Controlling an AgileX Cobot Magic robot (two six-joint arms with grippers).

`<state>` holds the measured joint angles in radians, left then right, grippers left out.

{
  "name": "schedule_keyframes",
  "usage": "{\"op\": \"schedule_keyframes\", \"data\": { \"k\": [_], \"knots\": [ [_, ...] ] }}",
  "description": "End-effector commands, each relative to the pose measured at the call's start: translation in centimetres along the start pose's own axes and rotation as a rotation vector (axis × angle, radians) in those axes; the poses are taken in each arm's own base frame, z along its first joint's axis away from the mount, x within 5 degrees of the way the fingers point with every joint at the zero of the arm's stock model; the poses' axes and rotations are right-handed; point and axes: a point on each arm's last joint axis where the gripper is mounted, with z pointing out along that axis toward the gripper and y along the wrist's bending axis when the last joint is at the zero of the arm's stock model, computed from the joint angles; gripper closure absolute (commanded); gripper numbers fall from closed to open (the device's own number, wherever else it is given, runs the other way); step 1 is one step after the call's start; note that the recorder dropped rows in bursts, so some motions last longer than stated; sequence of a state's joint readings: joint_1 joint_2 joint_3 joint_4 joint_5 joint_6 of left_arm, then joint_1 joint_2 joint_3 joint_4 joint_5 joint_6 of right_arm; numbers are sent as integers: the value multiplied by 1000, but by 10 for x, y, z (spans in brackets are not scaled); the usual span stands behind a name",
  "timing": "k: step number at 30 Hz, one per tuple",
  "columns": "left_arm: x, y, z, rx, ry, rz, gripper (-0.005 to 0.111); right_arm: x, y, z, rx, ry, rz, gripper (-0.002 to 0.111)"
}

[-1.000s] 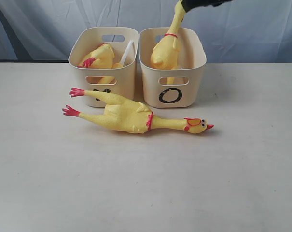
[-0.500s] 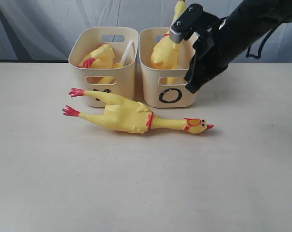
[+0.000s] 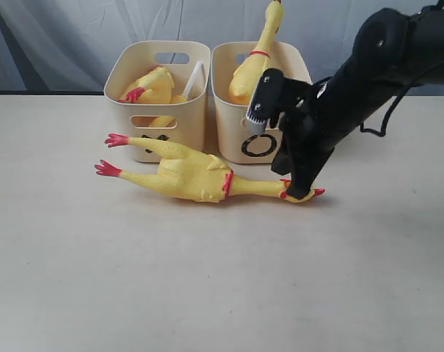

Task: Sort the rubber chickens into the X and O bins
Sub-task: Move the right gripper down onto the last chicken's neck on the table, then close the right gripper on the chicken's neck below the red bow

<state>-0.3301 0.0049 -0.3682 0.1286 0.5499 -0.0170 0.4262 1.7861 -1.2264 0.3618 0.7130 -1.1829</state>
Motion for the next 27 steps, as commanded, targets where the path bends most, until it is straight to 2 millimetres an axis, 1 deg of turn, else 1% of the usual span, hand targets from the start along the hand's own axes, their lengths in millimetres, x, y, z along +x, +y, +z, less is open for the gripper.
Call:
{"op": "schedule_keyframes", "data": {
  "k": [1, 5, 7, 16, 27],
  "knots": [
    [0, 0, -1, 14, -10, -3, 107, -9, 10, 11, 51, -16, -117, 91],
    [0, 0, -1, 14, -10, -3, 107, -9, 10, 30, 57, -7, -120, 63],
    [0, 0, -1, 14, -10, -3, 107, -8, 7, 37, 73, -7, -116, 58],
    [0, 0, -1, 14, -10, -3, 107, -1, 1, 66, 122, 1, -101, 58],
    [0, 0, -1, 14, -10, -3, 107, 8, -4, 92, 163, 19, -108, 58]
  ]
}}
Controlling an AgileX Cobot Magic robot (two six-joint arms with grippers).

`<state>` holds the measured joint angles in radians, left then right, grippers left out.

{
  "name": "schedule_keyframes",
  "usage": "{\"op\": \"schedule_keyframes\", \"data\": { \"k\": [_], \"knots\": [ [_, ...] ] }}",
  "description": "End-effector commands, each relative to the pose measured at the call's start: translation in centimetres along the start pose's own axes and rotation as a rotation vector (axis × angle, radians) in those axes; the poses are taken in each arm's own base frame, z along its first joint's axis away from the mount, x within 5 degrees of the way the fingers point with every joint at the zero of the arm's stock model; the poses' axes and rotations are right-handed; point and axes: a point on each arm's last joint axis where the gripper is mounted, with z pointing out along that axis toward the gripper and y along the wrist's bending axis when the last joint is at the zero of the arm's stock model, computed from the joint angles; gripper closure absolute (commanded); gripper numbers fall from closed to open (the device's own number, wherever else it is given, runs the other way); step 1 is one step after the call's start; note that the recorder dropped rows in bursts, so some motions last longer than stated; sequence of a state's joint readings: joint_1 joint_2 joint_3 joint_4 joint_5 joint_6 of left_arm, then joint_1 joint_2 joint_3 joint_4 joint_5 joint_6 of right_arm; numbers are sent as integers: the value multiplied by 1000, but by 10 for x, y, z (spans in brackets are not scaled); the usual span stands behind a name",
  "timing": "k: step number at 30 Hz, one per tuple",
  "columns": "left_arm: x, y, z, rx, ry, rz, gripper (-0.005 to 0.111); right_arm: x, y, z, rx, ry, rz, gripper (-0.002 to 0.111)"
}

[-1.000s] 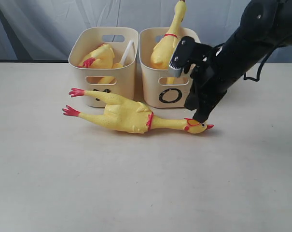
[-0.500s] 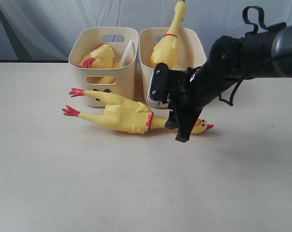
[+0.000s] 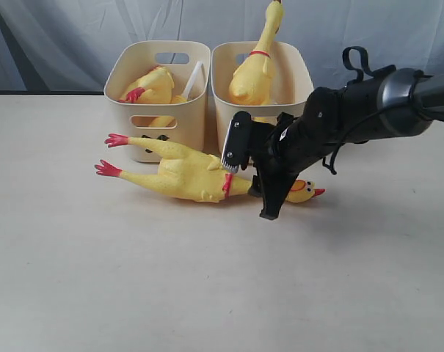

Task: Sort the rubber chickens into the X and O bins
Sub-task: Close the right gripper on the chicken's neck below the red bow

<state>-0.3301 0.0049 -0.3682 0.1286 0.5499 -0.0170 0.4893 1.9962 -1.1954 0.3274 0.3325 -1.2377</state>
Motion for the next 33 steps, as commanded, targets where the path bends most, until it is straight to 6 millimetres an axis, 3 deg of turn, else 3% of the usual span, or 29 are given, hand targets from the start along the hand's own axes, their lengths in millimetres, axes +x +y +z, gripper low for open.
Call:
{"op": "schedule_keyframes", "data": {
  "k": [1, 14, 17, 24, 33],
  "knots": [
    [0, 0, -1, 14, -10, -3, 107, 4, 0, 9, 20, 7, -9, 58],
    [0, 0, -1, 14, -10, -3, 107, 13, 6, 33, 17, 30, -3, 58],
    [0, 0, -1, 14, -10, -3, 107, 14, 7, 35, 12, 34, -3, 67],
    [0, 0, -1, 14, -10, -3, 107, 15, 8, 36, 2, 38, 0, 109],
    [0, 0, -1, 14, -10, -3, 107, 17, 16, 31, -92, 72, -16, 109]
  ]
}}
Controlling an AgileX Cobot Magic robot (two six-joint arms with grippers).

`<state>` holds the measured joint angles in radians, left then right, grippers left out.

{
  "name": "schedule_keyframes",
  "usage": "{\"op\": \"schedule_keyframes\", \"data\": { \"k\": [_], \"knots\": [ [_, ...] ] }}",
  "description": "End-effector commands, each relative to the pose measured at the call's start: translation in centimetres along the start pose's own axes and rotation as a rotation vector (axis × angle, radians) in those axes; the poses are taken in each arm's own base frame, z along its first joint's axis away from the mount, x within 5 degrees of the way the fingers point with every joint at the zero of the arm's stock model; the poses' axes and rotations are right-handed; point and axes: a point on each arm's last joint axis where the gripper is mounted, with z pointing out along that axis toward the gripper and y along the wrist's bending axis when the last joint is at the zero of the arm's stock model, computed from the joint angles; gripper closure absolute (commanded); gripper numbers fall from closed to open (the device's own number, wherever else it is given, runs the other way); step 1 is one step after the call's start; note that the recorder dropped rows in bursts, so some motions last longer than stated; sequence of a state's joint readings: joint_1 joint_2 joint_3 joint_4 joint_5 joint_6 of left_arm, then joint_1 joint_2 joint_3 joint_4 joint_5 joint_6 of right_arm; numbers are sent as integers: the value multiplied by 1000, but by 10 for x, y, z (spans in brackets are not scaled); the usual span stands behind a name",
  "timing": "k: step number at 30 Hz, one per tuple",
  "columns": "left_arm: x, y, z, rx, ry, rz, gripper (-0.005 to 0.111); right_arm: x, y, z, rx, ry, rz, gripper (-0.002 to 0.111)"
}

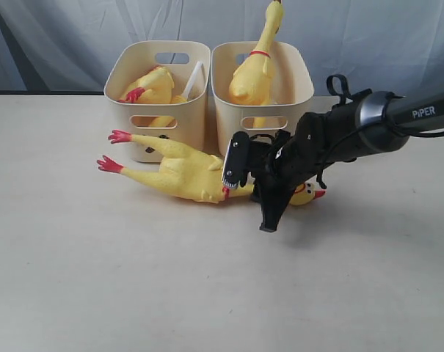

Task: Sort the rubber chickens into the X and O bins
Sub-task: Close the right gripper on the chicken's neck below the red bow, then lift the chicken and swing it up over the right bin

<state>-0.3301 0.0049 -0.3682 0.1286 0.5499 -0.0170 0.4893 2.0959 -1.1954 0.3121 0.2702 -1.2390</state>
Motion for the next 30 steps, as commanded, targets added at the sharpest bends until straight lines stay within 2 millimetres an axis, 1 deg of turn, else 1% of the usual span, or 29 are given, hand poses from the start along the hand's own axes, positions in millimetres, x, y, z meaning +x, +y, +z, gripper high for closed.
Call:
{"op": "schedule_keyframes", "data": {
  "k": [1, 7, 13, 14, 15, 16, 17, 18, 19, 20, 21, 22, 24, 27, 30],
  "knots": [
    [0, 0, -1, 14, -10, -3, 107, 3, 7, -4, -82, 32, -11, 109],
    [0, 0, -1, 14, -10, -3, 107, -3, 6, -23, -111, 26, -14, 109],
    [0, 0, -1, 14, -10, -3, 107, -8, 7, -48, -161, 24, -25, 109],
    [0, 0, -1, 14, -10, -3, 107, -9, 10, -60, -208, 33, -30, 109],
    [0, 0, -1, 14, -10, -3, 107, -10, 11, -66, -225, 36, -29, 109],
    [0, 0, -1, 14, -10, -3, 107, -13, 14, -81, -271, 35, 7, 109],
    [0, 0, -1, 14, -10, -3, 107, -14, 15, -86, -286, 30, 31, 109],
    [0, 0, -1, 14, -10, -3, 107, -20, 16, -103, -297, 2, 88, 109],
    [0, 0, -1, 14, -10, -3, 107, -22, 15, -110, -291, -18, 109, 109],
    [0, 0, -1, 14, -10, -3, 107, -29, 12, -128, -261, -68, 155, 109],
    [0, 0, -1, 14, -10, -3, 107, -31, 11, -135, -248, -88, 182, 109],
    [0, 0, -1, 14, -10, -3, 107, -36, 9, -154, -217, -136, 224, 109],
    [0, 0, -1, 14, -10, -3, 107, -40, 6, -178, -156, -182, 298, 109],
    [0, 0, -1, 14, -10, -3, 107, -43, 2, -205, -79, -242, 406, 109],
    [0, 0, -1, 14, -10, -3, 107, -46, 0, -220, -57, -280, 544, 109]
  ]
}}
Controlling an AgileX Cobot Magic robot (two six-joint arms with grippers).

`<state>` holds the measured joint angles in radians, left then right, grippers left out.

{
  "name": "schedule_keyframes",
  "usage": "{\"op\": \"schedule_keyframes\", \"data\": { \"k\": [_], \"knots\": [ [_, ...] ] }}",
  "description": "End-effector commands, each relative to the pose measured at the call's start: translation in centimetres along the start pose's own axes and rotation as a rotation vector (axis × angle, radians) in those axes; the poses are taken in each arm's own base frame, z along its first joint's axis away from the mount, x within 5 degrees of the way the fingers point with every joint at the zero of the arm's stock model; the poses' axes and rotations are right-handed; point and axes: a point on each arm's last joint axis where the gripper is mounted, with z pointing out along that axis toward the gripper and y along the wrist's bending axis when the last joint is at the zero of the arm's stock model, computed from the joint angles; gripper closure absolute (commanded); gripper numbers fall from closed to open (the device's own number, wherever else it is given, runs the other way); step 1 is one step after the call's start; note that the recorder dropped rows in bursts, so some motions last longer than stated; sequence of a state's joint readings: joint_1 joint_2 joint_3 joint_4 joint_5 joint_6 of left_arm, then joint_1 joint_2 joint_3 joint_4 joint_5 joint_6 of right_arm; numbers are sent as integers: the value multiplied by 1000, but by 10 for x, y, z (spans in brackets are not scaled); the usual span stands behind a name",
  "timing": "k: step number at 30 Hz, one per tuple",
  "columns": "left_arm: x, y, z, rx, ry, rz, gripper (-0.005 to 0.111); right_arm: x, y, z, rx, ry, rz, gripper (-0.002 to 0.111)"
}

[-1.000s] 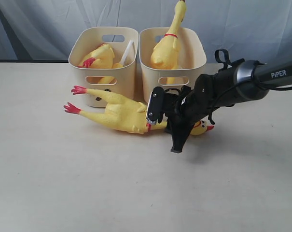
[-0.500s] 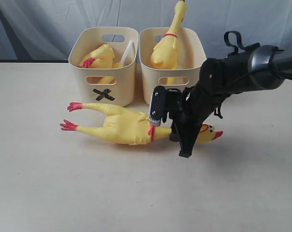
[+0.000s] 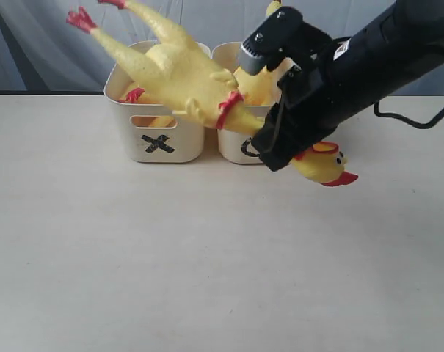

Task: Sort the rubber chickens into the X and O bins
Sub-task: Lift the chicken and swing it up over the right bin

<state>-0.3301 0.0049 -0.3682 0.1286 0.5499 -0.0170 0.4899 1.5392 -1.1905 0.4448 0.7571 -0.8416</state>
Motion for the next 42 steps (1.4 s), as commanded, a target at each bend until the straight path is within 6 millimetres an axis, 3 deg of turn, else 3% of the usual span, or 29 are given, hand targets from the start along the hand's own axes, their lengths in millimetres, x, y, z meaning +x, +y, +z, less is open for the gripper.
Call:
{"op": "schedule_keyframes", "data": {
  "k": [1, 7, 11, 16, 21, 26, 30, 32, 36, 42],
  "knots": [
    [0, 0, -1, 14, -10, -3, 107, -11, 0, -18, 36, -76, 174, 109],
    [0, 0, -1, 14, -10, -3, 107, -24, -3, -30, 28, -116, 412, 109],
    [0, 0, -1, 14, -10, -3, 107, -25, -16, -39, 5, -177, 610, 109],
    [0, 0, -1, 14, -10, -3, 107, -4, -50, -58, -63, -230, 858, 109],
    [0, 0, -1, 14, -10, -3, 107, 10, -74, -76, -172, -338, 955, 109],
    [0, 0, -1, 14, -10, -3, 107, 21, -100, -80, -321, -469, 1067, 109],
    [0, -1, -1, 14, -12, -3, 107, 31, -121, -68, -560, -574, 1163, 109],
    [0, -1, -1, 14, -12, -3, 107, 37, -134, -52, -625, -612, 1237, 109],
    [0, -1, -1, 14, -12, -3, 107, 51, -148, -21, -658, -585, 1326, 109],
    [-1, -1, -1, 14, -14, -3, 107, 66, -157, 7, -671, -535, 1394, 109]
  ]
}}
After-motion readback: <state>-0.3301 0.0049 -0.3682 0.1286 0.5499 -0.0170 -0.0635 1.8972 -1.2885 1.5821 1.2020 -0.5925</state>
